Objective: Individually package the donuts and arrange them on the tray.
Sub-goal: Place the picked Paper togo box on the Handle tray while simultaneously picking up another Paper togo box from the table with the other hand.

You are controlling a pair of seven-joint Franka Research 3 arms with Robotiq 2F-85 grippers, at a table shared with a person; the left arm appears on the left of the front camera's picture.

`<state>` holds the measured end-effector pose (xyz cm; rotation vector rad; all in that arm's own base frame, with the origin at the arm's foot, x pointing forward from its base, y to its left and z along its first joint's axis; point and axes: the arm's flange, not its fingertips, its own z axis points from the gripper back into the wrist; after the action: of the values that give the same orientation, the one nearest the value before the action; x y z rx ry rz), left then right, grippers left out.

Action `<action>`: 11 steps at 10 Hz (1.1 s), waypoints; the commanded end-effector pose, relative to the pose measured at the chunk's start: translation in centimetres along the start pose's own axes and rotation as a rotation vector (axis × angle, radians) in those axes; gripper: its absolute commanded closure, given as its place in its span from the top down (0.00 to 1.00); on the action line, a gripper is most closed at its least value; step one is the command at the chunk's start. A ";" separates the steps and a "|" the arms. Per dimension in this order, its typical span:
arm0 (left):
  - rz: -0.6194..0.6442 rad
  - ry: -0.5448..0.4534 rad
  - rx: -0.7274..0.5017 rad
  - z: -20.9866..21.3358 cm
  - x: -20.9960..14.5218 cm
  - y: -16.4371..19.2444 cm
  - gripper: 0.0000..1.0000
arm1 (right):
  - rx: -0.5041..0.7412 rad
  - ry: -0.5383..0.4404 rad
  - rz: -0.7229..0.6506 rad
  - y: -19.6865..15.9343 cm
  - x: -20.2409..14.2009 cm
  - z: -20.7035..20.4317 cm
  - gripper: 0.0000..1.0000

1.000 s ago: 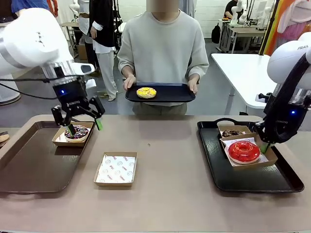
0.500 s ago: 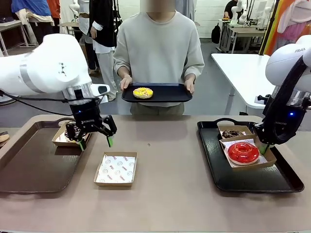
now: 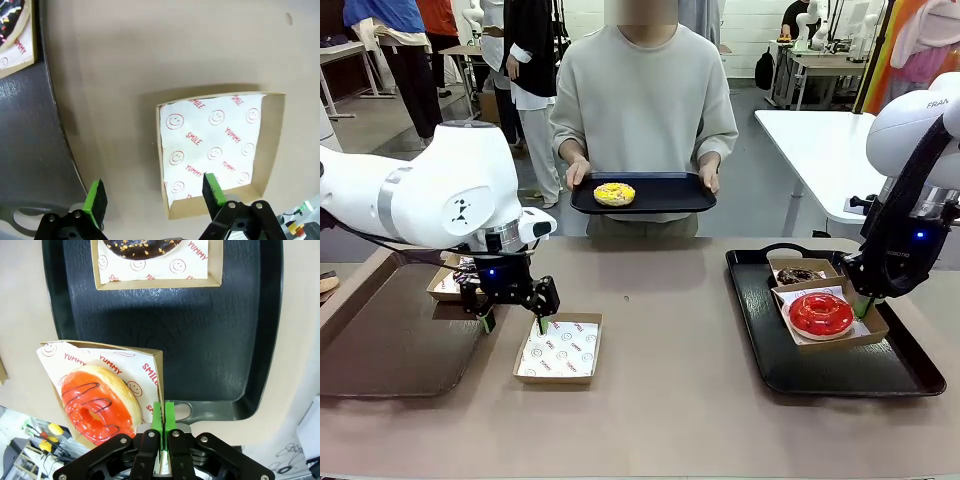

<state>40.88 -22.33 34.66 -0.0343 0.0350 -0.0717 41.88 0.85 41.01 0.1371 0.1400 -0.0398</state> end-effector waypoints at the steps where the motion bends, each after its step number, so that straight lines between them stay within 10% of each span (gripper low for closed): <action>1: 0.032 -0.006 -0.073 -0.3 -0.4 0.4 1.00 | 0.002 -0.002 0.000 0.0 -0.1 0.2 0.02; 11: 0.003 0.010 -0.037 -0.3 0.0 0.6 1.00 | 0.008 0.005 0.048 -0.2 0.4 -0.8 0.02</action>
<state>40.94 -21.78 34.37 -0.0707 0.0464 -0.0681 41.91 0.85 40.84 0.1377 0.1435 -0.0303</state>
